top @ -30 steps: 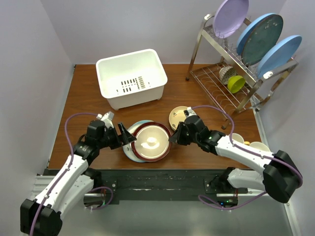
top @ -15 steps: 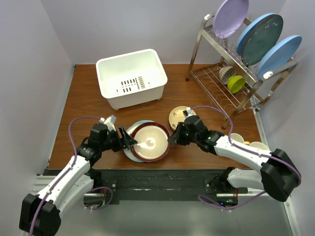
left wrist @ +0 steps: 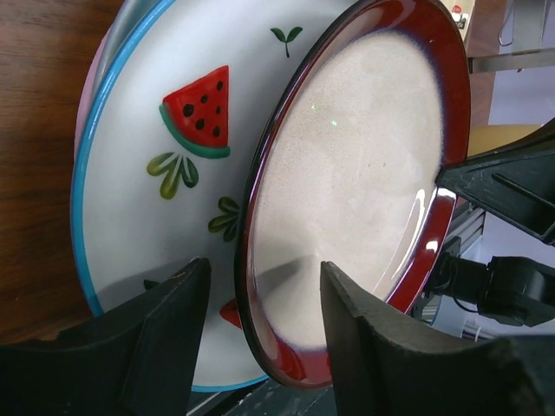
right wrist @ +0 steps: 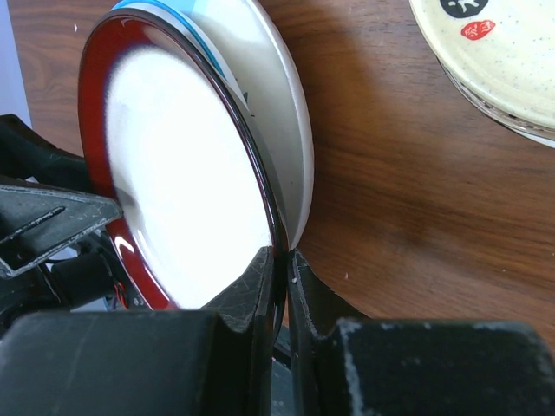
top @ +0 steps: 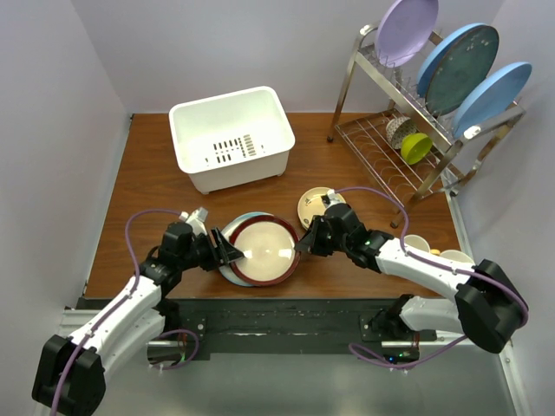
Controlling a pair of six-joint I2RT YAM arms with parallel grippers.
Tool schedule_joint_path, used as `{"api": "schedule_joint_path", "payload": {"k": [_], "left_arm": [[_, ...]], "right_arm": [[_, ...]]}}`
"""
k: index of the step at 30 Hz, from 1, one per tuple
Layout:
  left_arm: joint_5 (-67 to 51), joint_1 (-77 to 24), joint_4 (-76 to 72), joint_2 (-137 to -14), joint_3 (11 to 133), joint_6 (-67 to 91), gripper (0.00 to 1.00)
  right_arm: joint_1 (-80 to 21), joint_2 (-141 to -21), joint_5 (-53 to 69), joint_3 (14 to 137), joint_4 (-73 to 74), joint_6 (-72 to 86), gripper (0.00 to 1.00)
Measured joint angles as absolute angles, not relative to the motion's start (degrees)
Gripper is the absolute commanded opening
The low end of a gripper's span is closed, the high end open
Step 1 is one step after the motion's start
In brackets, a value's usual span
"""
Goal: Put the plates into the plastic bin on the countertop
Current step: Pick up the plate from the corner of the board.
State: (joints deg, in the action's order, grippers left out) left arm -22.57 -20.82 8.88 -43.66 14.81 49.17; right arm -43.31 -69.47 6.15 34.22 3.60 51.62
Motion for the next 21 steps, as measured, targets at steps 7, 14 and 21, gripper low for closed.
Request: {"api": "schedule_joint_path", "payload": {"k": [7, 14, 21], "left_arm": [[-23.0, -21.47, 6.24, -43.66, 13.06, 50.5, 0.44], [-23.49, -22.22, 4.58, -43.66, 12.29, 51.37, 0.31], [-23.4, -22.28, 3.95, -43.62, 12.23, 52.36, 0.15]], "right_arm": [[-43.07, -69.82, 7.09, 34.06, 2.9, 51.62, 0.0], [-43.07, -70.13, 7.18, 33.98, 2.42, 51.64, 0.0], [-42.72, -70.13, 7.18, 33.58, 2.33, 51.72, 0.0]]}}
